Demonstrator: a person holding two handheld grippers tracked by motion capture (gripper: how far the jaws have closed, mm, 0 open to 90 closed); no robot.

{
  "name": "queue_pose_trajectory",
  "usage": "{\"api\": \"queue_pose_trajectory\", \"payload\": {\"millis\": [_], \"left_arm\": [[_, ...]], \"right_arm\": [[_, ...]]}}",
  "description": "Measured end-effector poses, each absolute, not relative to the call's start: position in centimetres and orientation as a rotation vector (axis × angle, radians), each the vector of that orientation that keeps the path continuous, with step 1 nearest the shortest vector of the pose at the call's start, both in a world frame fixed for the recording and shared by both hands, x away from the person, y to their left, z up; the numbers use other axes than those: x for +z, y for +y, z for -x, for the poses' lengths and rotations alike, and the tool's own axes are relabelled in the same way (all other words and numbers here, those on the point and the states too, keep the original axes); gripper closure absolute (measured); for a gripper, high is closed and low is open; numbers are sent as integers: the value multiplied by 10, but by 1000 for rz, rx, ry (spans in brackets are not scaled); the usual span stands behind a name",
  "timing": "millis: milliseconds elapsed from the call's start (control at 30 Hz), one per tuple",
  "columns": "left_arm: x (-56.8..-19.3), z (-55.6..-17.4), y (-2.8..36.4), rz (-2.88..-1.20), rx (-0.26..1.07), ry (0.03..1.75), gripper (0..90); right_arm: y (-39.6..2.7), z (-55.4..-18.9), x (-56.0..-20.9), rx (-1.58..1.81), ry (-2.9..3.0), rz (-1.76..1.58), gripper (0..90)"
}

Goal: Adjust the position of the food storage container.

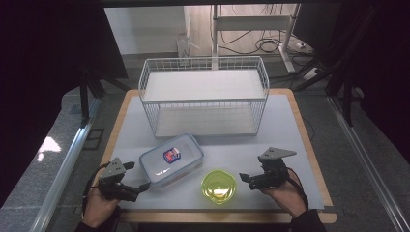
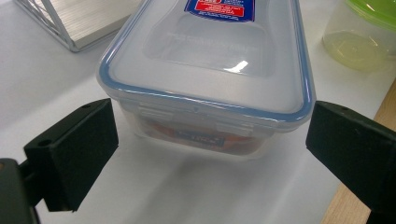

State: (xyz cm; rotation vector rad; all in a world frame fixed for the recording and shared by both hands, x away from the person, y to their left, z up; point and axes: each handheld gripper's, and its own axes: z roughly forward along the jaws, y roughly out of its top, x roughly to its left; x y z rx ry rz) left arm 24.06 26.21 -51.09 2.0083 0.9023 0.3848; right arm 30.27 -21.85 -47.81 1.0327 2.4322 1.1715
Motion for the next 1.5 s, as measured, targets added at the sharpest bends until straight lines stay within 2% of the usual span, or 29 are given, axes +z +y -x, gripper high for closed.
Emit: {"api": "queue_pose_trajectory", "payload": {"millis": [67,100,133,167,200,233,267,300,367,400,433,600,1500], "left_arm": [[-510,-240,262,-2005,393,900,23],[-510,-240,262,-2003,395,898,23],[-510,-240,262,-2003,395,898,23],[-511,-240,262,-2003,394,898,23],[-511,-240,262,-2004,394,898,23],[-511,-240,262,-2004,396,897,23],[-511,-240,262,-2004,396,897,23],[-511,-240,262,-2004,396,896,23],[-510,-240,262,-2003,396,895,22],[-511,-240,262,-2004,396,895,22],[-511,-240,262,-2004,395,894,23],[-511,-241,261,-2015,397,888,23],[-512,-241,259,-2028,402,882,25]], "right_arm": [[-216,-302,-472,1198,2456,-1044,219],[-212,-301,-468,1190,2477,-1035,341],[-212,-301,-468,1190,2477,-1035,341],[-208,-300,-465,1191,2498,-1008,461],[-207,-299,-464,1192,2500,-1002,528],[-207,-299,-464,1192,2500,-1002,528],[-202,-296,-460,1197,2509,-962,647],[-200,-295,-457,1205,2512,-953,710],[-196,-292,-454,1227,2519,-925,791],[-196,-292,-454,1227,2519,-925,791],[-190,-289,-452,1224,2533,-884,844],[-174,-286,-454,1223,2599,-826,900],[-90,-257,-475,1225,2832,-535,900]]}}
